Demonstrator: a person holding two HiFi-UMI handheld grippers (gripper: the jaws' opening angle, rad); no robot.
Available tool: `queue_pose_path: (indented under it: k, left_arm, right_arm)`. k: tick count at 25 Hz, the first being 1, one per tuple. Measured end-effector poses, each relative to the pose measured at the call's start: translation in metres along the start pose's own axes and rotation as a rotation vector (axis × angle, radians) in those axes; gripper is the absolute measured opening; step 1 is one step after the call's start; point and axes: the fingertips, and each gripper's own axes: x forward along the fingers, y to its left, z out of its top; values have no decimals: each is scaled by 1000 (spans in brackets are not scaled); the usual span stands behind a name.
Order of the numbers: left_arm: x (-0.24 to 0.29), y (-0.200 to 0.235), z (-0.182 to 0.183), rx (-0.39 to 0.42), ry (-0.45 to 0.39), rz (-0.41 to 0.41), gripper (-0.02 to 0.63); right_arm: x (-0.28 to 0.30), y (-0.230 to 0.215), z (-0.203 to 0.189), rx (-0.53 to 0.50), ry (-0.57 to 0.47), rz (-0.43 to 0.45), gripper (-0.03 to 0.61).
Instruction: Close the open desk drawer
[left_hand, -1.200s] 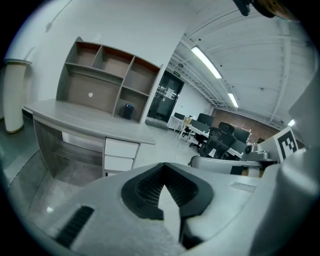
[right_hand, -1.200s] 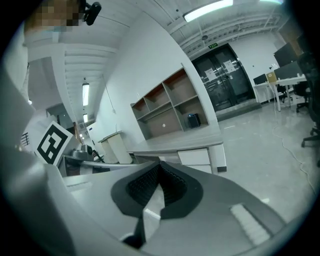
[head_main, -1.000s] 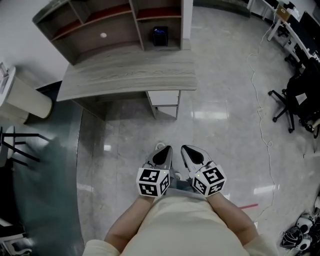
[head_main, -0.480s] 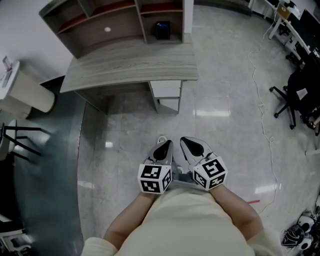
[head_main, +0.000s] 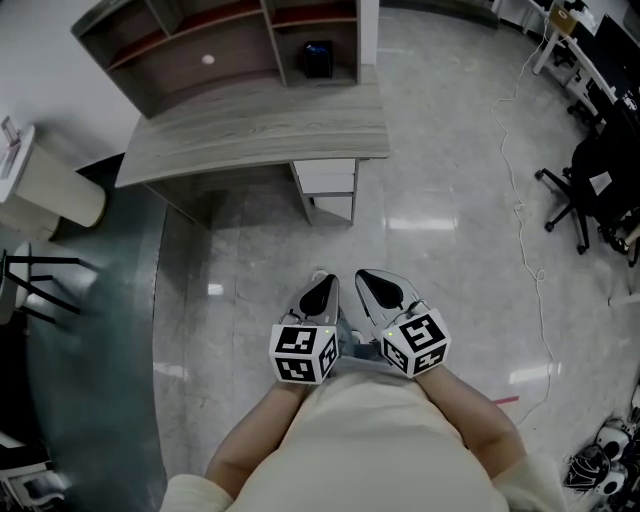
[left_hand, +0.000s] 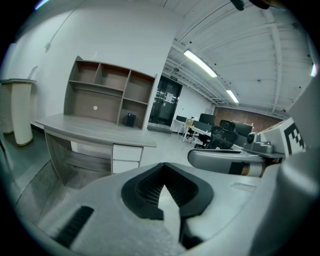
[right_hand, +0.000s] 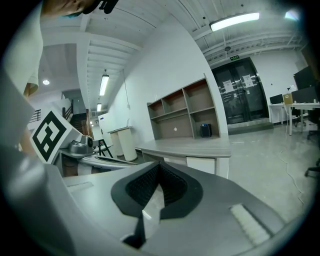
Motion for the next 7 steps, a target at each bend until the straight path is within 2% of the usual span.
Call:
queue_pose_path:
  k: [7]
  left_arm:
    - [4,1,-1,-3,-1,-2,-3]
  right_arm:
    - [2,-2,-2,-1,-2,-3,0]
